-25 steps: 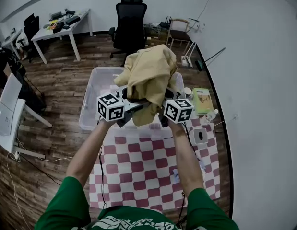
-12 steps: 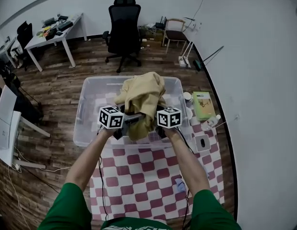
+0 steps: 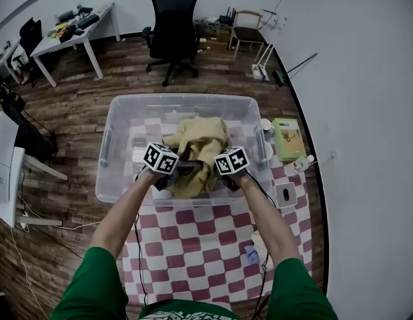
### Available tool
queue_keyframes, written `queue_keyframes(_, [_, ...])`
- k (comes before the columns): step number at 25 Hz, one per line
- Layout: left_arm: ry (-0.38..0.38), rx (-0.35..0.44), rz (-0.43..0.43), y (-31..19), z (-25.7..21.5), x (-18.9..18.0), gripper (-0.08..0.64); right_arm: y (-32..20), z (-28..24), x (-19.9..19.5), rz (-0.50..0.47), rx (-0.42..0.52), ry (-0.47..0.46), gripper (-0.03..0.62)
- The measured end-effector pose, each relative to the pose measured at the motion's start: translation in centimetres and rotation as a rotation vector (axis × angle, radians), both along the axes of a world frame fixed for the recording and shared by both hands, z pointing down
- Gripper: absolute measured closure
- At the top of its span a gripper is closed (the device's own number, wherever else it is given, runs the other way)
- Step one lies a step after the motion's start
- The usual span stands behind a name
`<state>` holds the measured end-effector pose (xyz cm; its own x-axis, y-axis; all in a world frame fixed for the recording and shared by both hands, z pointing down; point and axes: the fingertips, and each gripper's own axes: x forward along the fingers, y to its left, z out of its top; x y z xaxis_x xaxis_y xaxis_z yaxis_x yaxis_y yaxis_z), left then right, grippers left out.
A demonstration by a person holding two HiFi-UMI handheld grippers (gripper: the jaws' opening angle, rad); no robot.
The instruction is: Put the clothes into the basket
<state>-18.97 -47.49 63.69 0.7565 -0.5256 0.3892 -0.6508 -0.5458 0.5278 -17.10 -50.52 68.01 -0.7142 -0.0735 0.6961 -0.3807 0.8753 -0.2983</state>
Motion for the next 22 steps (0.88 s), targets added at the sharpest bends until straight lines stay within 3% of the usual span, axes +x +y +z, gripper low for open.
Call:
queue_keyframes(4, [0.02,-0.034,0.004,-0.4,1.8,-0.1,0.144,-0.2,1.7,0.1,-0.095,0.004,0.054,0.569])
queue_keyframes(9, [-0.03,-0.085,0.016,-0.3,5.1,0.2,0.144,-0.1,5.1,0.6,-0.19,0.026,0.161,0.569])
queue_keyframes(17, [-0.214,-0.114,0.075,0.4,8.8,-0.3,0.144,0.5,8.3,2.2,-0.292,0.086,0.308,0.567])
queue_keyframes(22, [-0.355,-0.167,0.044,1.0,10.7,-2.6,0.144,0.4,9.0,4.0,-0.321,0.138,0.383,0.561])
